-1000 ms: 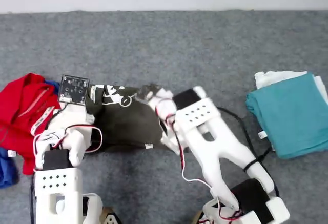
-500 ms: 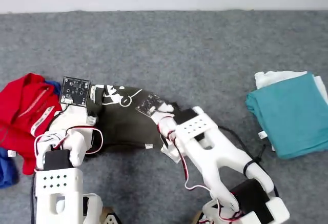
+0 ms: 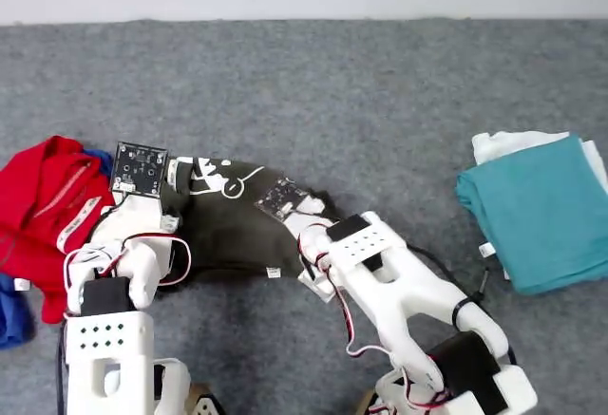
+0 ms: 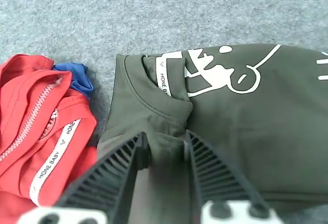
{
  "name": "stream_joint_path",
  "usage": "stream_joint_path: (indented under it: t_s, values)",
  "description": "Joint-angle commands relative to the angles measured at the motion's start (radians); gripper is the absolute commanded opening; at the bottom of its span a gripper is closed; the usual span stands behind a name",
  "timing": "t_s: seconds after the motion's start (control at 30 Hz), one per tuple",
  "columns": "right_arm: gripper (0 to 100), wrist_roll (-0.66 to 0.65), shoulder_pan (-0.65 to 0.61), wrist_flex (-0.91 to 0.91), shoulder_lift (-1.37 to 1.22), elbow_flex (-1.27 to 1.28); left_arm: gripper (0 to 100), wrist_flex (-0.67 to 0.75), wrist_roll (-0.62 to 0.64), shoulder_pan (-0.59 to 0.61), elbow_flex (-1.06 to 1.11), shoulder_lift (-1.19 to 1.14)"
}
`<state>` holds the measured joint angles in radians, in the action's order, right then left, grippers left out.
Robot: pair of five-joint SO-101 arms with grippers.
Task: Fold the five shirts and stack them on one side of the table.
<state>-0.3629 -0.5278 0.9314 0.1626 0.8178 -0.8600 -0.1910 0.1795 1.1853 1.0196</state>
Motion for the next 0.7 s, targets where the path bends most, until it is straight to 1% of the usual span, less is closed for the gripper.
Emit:
stream_joint_path:
  t_s: [0.0, 0.1, 0.27, 0.33, 0.5, 0.6, 0.67]
  values:
    - [1.0, -0.057, 0.058, 0.102, 0.088, -0.133, 12, 0.017, 0.003, -0.008, -0.007, 0.018]
    - [1.0, -0.11, 0.084, 0.237, 0.166, -0.278, 12, 0.017, 0.005, -0.009, -0.027, 0.02]
    - [1.0, -0.12, 0.119, 0.4, 0.285, -0.463, 12, 0.014, 0.006, -0.011, -0.11, 0.02]
    - [1.0, -0.12, 0.134, 0.423, 0.314, -0.485, 12, -0.006, 0.029, -0.011, -0.143, 0.02]
    - [1.0, -0.12, 0.157, 0.433, 0.328, -0.462, 12, -0.107, 0.147, -0.012, -0.217, 0.018]
    - [1.0, -0.12, 0.154, 0.435, 0.335, -0.448, 12, -0.132, 0.157, -0.012, -0.229, 0.018]
    - [1.0, -0.12, 0.153, 0.435, 0.335, -0.445, 15, -0.133, 0.157, -0.012, -0.222, 0.012]
